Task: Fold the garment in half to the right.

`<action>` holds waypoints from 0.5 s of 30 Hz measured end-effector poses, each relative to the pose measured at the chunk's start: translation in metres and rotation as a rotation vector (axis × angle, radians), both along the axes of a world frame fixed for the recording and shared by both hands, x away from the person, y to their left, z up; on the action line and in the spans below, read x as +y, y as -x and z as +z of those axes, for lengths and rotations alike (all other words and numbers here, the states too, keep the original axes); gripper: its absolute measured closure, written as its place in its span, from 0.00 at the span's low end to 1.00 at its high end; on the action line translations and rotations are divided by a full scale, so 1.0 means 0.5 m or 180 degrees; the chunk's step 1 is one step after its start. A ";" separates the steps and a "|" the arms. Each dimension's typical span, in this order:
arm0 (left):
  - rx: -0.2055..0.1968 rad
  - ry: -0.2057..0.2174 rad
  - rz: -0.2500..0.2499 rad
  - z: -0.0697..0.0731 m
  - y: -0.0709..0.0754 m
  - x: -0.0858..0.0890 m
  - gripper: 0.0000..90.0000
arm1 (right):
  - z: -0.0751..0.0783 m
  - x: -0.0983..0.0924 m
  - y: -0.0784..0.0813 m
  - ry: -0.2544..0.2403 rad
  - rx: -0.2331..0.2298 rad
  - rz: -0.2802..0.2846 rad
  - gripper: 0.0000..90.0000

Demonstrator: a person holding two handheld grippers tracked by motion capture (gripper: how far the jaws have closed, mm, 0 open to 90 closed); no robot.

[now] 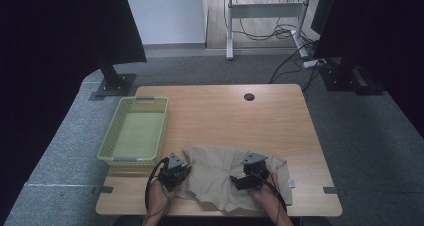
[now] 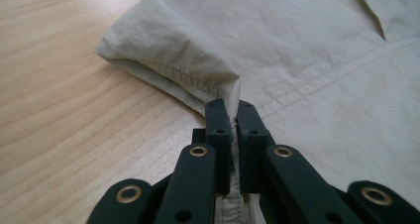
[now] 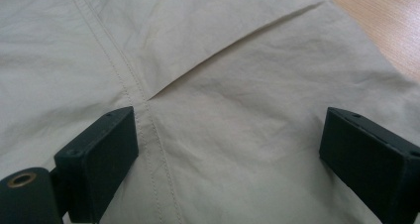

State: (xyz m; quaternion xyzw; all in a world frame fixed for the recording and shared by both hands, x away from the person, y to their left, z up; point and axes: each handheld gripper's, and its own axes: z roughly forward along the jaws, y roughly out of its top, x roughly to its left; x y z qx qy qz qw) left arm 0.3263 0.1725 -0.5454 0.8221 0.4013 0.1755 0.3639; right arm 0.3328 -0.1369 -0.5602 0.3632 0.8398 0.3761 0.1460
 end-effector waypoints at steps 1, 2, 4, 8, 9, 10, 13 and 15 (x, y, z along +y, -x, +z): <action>-0.0022 0.0025 -0.0003 0.004 0.000 0.001 0.96 | 0.000 0.000 0.000 0.0000 0.0000 -0.0001 0.08; -0.0037 0.0073 -0.0007 0.011 0.001 0.004 0.96 | 0.000 0.000 0.000 0.0000 0.0000 -0.0003 0.08; -0.0106 0.0208 -0.0022 0.031 0.005 0.012 0.96 | 0.000 0.001 0.000 0.0001 0.0000 -0.0008 0.08; -0.0216 0.0368 -0.0061 0.064 0.013 0.017 0.96 | 0.000 0.003 -0.002 0.0002 -0.0002 -0.0002 0.08; -0.0282 0.0450 -0.0105 0.084 0.018 0.018 0.96 | 0.000 0.006 -0.003 0.0003 -0.0004 0.0005 0.08; -0.0282 0.0450 -0.0105 0.084 0.018 0.018 0.96 | 0.000 0.006 -0.003 0.0003 -0.0004 0.0005 0.08; -0.0384 0.0568 -0.0186 0.117 0.025 0.016 0.96 | 0.000 0.012 -0.007 0.0004 -0.0001 0.0015 0.08; -0.0478 0.0670 -0.0287 0.149 0.031 0.008 0.96 | 0.000 0.021 -0.011 0.0006 -0.0002 0.0032 0.08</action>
